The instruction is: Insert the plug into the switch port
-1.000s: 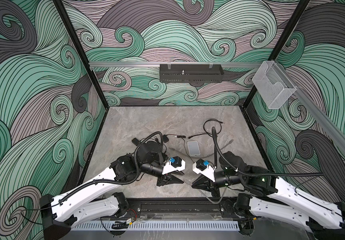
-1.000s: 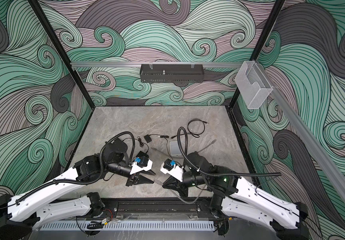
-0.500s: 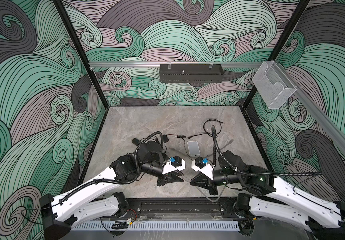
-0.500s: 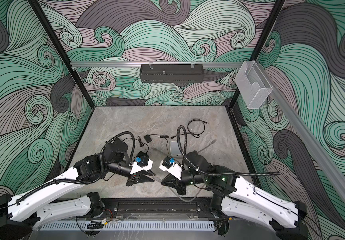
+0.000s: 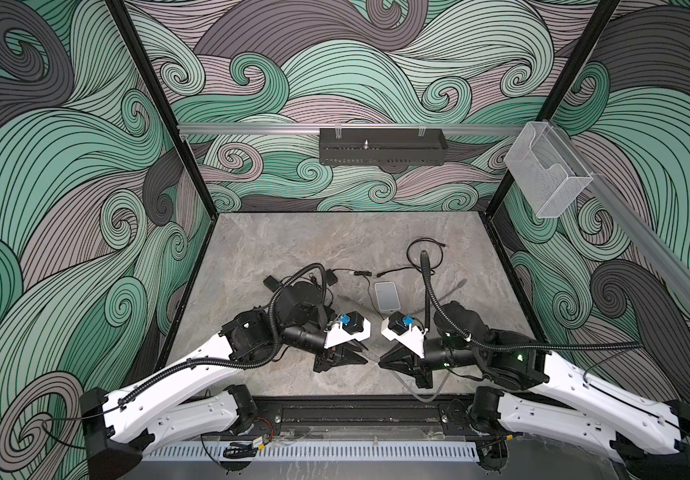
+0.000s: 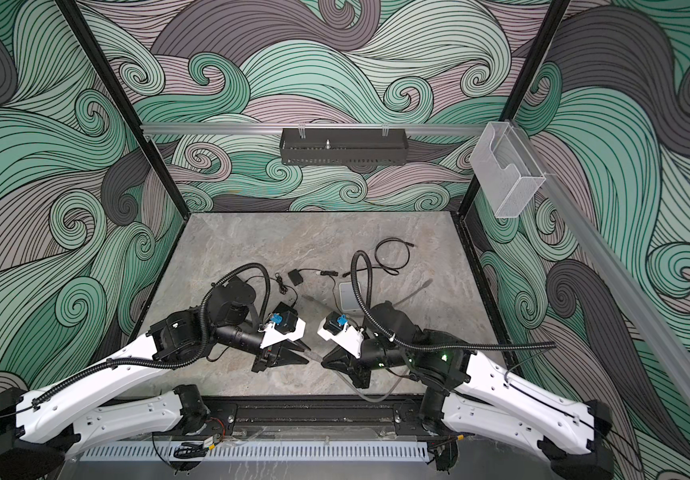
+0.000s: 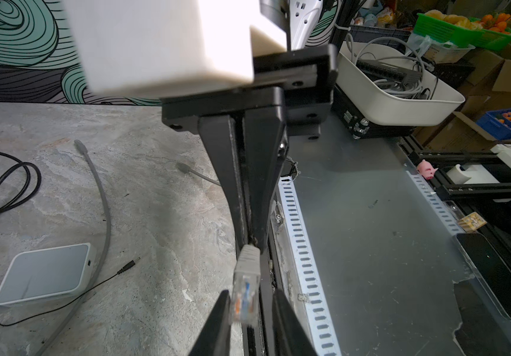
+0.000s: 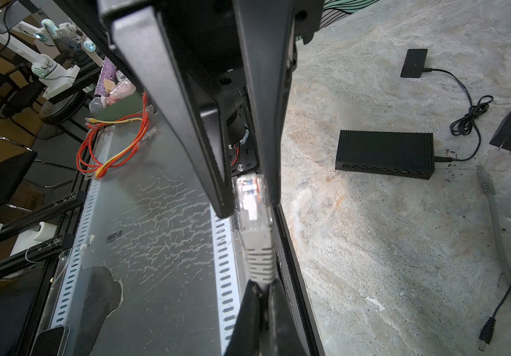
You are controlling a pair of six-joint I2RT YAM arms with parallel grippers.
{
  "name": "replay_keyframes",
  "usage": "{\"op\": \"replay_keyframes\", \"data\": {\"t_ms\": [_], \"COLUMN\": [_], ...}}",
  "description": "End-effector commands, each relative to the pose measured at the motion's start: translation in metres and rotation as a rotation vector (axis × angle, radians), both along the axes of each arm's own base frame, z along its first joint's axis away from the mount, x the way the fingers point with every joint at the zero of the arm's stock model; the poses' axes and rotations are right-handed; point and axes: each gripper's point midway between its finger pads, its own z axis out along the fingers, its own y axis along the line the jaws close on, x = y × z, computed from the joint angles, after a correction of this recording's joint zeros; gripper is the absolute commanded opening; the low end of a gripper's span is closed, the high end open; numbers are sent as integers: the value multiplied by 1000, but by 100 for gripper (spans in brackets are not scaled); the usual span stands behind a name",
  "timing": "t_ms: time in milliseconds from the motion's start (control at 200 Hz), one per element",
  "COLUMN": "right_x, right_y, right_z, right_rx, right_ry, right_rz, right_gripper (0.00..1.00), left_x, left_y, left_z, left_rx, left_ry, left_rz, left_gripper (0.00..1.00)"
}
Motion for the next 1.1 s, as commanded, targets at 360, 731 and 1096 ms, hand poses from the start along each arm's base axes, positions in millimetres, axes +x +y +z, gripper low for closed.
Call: {"op": "replay_keyframes", "data": {"t_ms": [360, 731, 1096], "right_x": [1, 1, 1], "right_y": [7, 8, 6], "right_z": [4, 4, 10], "right_rx": [22, 25, 35], "right_ry": [15, 15, 4], "right_rz": [2, 7, 0], "right_gripper": [0, 0, 0], "left_x": [-4, -5, -3], "left_y": [0, 0, 0], "left_z": [19, 17, 16], "left_rx": [-30, -19, -4], "left_ry": [-20, -24, -28], "left_rz": [-6, -16, -13], "left_gripper": [43, 31, 31]}}
